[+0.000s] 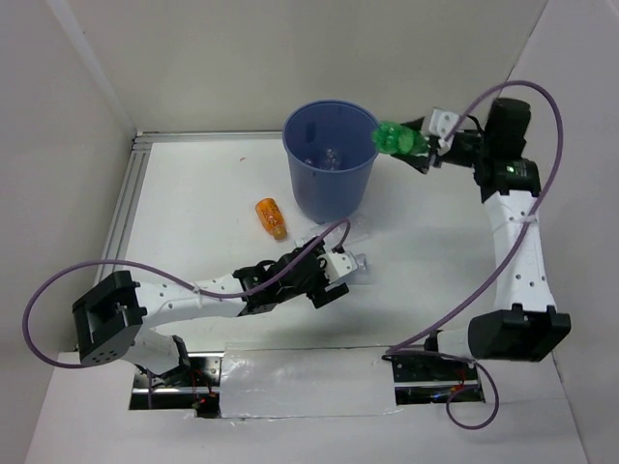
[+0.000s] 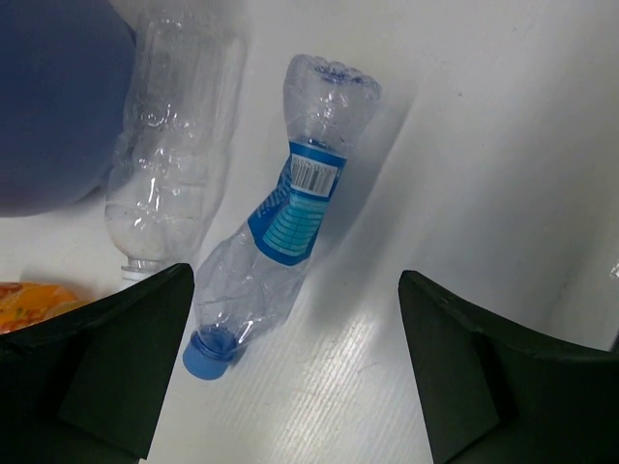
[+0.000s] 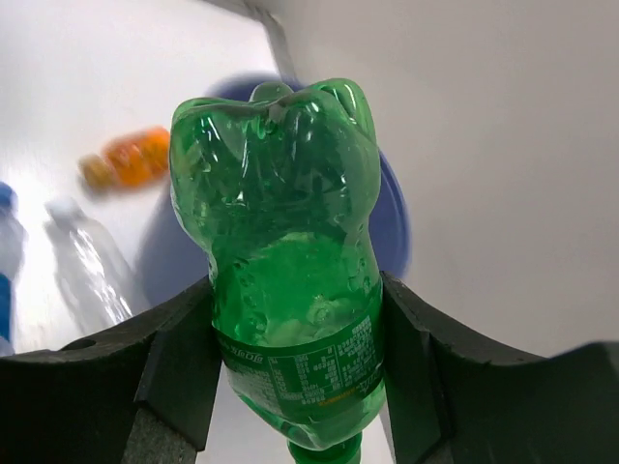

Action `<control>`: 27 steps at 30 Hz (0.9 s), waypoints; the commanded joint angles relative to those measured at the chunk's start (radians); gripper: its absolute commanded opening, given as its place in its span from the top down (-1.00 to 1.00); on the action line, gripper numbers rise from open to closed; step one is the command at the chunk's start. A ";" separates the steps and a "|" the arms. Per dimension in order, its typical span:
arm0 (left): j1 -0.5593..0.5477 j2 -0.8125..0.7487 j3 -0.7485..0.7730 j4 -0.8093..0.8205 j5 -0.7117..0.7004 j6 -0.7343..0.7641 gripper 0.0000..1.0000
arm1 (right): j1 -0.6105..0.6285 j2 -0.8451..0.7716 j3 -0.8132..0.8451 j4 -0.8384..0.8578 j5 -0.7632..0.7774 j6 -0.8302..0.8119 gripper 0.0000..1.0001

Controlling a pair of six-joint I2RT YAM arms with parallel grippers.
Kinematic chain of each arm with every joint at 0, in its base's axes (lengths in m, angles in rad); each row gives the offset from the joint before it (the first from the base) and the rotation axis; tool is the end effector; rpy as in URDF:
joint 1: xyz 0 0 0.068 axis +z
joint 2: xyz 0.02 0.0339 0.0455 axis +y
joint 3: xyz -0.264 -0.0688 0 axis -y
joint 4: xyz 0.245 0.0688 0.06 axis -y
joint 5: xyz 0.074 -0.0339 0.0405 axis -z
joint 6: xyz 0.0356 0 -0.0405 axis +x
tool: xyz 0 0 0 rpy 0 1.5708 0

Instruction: Put the plastic bottles in the bin

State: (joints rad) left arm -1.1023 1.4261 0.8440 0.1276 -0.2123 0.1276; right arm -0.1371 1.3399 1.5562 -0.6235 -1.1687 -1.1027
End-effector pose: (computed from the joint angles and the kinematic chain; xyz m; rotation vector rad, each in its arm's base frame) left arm 0.1500 -0.2797 0.2424 1.0625 1.7388 -0.4031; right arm 0.2687 -0.0040 0.4469 -1.3499 1.0864 0.2482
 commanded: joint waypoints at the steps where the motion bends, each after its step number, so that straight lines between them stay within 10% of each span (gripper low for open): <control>1: -0.013 0.010 -0.006 0.139 -0.021 0.040 -0.99 | 0.176 0.118 0.133 0.403 -0.026 0.436 0.35; 7: -0.022 0.111 0.003 0.224 -0.047 0.059 -0.99 | 0.333 0.445 0.442 0.281 0.072 0.451 -0.03; 11: -0.031 0.212 0.059 0.233 -0.070 0.070 -0.99 | 0.341 0.576 0.583 0.234 0.121 0.562 -1.00; 18: -0.041 0.393 0.147 0.265 -0.215 0.113 -0.89 | 0.252 0.457 0.409 0.252 0.098 0.607 -1.00; 20: -0.041 0.448 0.174 0.247 -0.233 0.122 -0.65 | 0.229 0.372 0.284 0.252 0.087 0.598 -1.00; 25: -0.054 0.410 0.216 0.123 -0.203 0.061 1.00 | 0.147 0.220 0.098 0.204 0.076 0.598 -0.81; 26: -0.070 0.342 0.216 0.095 -0.190 0.050 1.00 | 0.130 0.208 0.076 0.179 0.086 0.589 -0.65; 27: -0.079 0.292 0.216 0.045 -0.173 0.050 1.00 | 0.087 0.187 0.064 0.141 0.086 0.589 -0.06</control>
State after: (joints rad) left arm -1.1484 1.8446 1.0370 0.2691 -0.4129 0.2203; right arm 0.0086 1.5951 1.6588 -0.4152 -1.0676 -0.5205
